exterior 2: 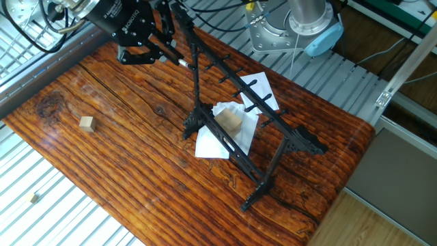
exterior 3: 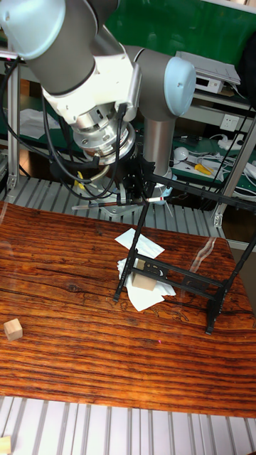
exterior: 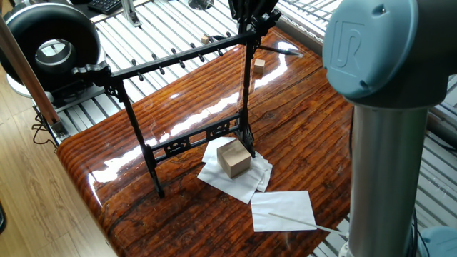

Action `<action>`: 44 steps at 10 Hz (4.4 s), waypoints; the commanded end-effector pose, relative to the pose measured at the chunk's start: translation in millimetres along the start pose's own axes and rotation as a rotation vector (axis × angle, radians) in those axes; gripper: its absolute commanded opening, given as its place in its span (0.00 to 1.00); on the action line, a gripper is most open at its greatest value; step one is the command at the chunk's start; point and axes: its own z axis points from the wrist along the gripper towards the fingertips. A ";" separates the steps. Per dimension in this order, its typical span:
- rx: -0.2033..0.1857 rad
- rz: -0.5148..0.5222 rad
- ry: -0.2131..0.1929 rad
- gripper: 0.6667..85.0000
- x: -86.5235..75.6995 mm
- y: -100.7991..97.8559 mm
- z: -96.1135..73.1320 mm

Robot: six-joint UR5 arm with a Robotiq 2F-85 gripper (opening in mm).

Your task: Place the brush on the pen rack

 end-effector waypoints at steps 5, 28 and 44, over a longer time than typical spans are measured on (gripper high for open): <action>0.027 0.018 0.012 0.00 -8.5 1.1 -3.1; 0.079 -0.007 0.058 0.00 35.2 -11.9 -2.4; 0.058 0.052 0.033 0.00 32.2 22.9 -11.7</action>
